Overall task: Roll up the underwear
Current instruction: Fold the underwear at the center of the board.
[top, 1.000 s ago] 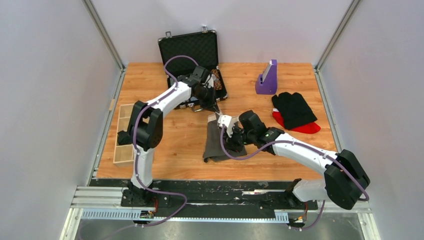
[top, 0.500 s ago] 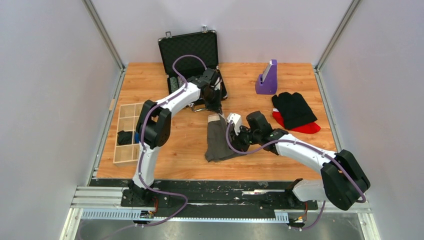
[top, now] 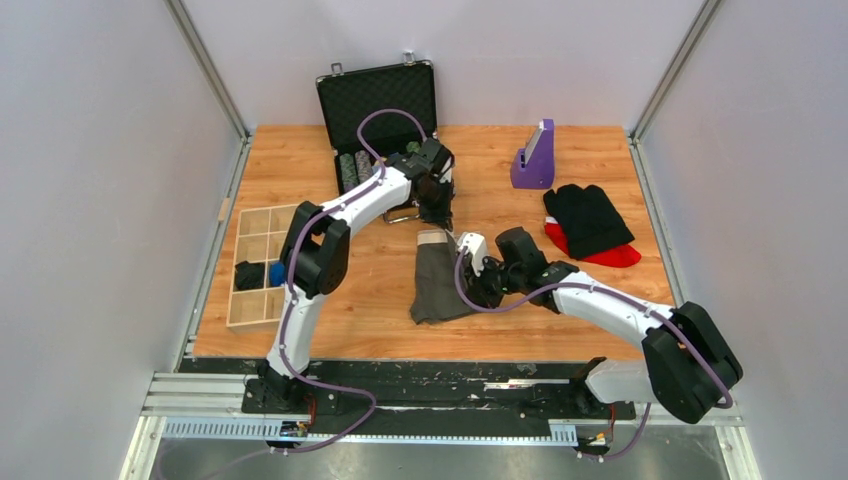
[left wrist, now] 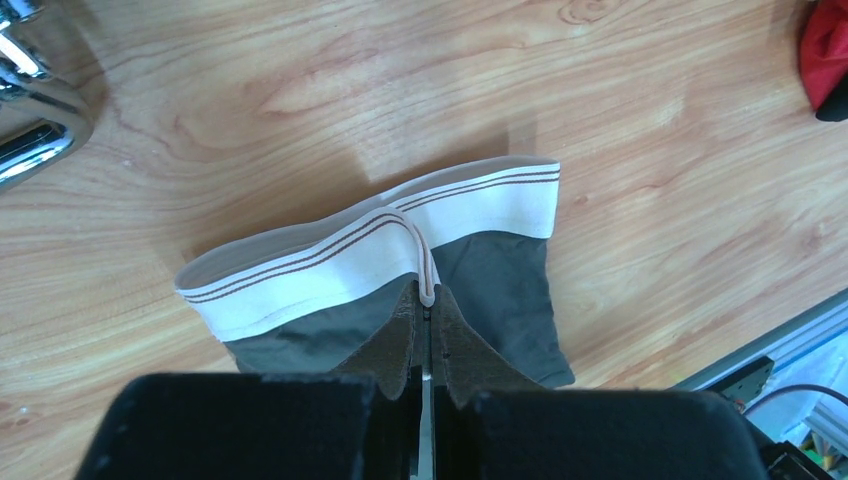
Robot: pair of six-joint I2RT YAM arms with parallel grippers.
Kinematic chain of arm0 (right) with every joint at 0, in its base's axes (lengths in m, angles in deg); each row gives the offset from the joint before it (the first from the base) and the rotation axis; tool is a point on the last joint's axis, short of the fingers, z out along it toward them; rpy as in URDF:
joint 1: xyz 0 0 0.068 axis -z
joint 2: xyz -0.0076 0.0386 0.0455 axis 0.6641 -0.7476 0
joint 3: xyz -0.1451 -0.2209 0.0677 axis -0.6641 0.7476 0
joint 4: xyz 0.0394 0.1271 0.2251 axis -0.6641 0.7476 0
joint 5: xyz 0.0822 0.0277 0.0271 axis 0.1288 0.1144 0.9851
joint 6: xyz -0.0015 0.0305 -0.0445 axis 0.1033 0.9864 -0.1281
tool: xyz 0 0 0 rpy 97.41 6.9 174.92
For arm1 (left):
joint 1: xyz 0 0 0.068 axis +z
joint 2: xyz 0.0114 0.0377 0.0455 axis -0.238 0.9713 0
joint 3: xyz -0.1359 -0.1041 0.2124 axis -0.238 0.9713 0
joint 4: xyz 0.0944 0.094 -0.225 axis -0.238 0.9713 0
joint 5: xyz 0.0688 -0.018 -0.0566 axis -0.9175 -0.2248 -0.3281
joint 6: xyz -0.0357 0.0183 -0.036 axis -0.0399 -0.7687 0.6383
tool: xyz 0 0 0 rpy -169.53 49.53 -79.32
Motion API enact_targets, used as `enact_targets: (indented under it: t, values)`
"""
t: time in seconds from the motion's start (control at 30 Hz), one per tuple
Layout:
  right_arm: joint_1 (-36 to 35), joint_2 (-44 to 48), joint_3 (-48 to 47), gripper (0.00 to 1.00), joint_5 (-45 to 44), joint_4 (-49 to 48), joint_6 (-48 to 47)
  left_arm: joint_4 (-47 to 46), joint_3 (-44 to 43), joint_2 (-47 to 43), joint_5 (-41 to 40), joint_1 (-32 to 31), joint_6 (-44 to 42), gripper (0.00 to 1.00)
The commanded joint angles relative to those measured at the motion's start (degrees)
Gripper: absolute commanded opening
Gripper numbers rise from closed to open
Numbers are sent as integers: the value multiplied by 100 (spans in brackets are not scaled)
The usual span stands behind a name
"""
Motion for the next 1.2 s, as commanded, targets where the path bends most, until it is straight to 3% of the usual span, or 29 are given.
enact_targets:
  t: [0.0,0.27,0.4,0.5,0.6,0.73,0.97,1.17]
  values:
    - [46,155,78,0,144,195,-86,-224,-309,94,-223,-77,-84,0]
    - [208,117,108,0,109,272,-156,-265,-426,255,-220,-251,-32,2]
    - [349,93,113,0,93,307,-184,-359,-564,354,-192,-312,1,20]
    - [443,37,76,11,66,379,-207,-415,-719,376,-198,-404,-60,39]
    - [508,-25,-43,30,30,628,-288,-443,-877,344,-346,-464,-129,52]
    - [650,-94,-308,35,37,1090,-405,-494,-1090,240,-450,-468,-308,65]
    - [1863,19,-1505,44,390,2157,-233,-425,-703,-674,-721,-153,-901,71]
    - [1988,-737,-2145,58,517,2309,36,-495,946,-2143,-650,280,-1984,70]
